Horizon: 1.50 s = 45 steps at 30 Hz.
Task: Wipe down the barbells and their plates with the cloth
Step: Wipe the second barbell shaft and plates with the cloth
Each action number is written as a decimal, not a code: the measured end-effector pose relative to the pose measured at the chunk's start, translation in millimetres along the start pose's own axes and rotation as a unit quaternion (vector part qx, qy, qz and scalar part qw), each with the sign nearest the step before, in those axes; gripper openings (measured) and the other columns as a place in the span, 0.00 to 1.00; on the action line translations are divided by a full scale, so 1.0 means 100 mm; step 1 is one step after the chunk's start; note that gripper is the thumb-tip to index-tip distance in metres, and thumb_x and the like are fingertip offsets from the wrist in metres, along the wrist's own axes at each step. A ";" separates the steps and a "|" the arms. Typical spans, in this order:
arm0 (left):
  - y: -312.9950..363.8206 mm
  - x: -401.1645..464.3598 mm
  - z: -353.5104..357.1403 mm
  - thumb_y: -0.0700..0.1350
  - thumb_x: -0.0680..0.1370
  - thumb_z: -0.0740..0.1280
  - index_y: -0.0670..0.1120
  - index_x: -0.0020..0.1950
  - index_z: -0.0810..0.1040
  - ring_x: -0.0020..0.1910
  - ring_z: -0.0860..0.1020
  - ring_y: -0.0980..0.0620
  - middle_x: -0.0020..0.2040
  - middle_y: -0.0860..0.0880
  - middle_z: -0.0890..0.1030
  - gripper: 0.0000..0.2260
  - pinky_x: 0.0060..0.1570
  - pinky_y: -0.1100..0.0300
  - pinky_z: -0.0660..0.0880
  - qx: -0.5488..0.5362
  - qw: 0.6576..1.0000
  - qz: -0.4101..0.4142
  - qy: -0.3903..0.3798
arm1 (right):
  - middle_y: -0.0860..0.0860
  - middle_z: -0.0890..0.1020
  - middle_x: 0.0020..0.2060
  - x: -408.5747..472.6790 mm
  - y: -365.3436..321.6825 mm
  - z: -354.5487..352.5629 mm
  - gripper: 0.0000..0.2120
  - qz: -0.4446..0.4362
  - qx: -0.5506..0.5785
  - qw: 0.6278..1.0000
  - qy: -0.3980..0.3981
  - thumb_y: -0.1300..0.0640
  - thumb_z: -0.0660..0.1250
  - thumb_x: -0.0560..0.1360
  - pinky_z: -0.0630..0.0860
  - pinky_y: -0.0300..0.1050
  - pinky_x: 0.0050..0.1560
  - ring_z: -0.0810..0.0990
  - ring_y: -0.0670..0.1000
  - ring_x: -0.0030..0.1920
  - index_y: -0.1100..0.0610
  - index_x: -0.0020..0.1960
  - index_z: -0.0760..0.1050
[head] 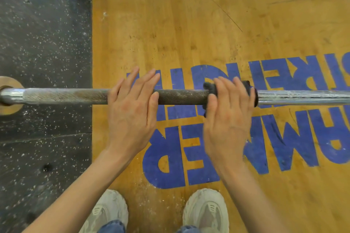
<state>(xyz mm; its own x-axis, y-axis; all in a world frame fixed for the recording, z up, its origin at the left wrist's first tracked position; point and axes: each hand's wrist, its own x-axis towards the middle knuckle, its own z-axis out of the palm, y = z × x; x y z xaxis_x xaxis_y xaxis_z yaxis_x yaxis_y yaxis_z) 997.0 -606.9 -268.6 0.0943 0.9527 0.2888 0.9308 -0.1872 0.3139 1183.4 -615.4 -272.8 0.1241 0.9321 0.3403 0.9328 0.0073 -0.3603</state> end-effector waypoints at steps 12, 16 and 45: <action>0.08 -0.34 -0.12 0.47 0.85 0.50 0.44 0.76 0.70 0.78 0.63 0.47 0.76 0.50 0.70 0.21 0.76 0.52 0.53 0.015 0.999 0.007 -0.032 | 0.54 0.79 0.65 -0.32 -0.35 -0.05 0.23 -0.044 0.017 0.998 -0.050 0.52 0.48 0.86 0.55 0.57 0.79 0.72 0.58 0.71 0.62 0.67 0.76; 0.09 -0.47 -0.19 0.47 0.84 0.52 0.44 0.76 0.70 0.78 0.63 0.47 0.76 0.50 0.70 0.21 0.76 0.54 0.51 0.013 0.999 0.012 -0.040 | 0.52 0.81 0.61 -0.30 -0.07 -0.23 0.24 -0.098 0.003 0.992 -0.084 0.51 0.46 0.87 0.55 0.53 0.79 0.75 0.57 0.68 0.58 0.66 0.77; 0.25 -0.66 -0.22 0.51 0.86 0.46 0.43 0.80 0.62 0.81 0.55 0.46 0.80 0.48 0.63 0.25 0.77 0.48 0.50 0.094 0.987 0.083 -0.103 | 0.50 0.62 0.30 0.00 -0.37 -0.43 0.15 -0.157 -0.183 0.918 -0.316 0.59 0.47 0.85 0.59 0.48 0.30 0.60 0.54 0.28 0.58 0.48 0.70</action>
<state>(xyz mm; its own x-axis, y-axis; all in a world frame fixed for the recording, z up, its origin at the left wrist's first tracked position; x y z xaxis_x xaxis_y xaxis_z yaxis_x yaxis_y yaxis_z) 1006.3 -680.1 -260.0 0.3026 0.9449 0.1251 0.9439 -0.3153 0.0982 1163.8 -631.7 -221.9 -0.2834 0.9295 -0.2362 0.9545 0.2972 0.0242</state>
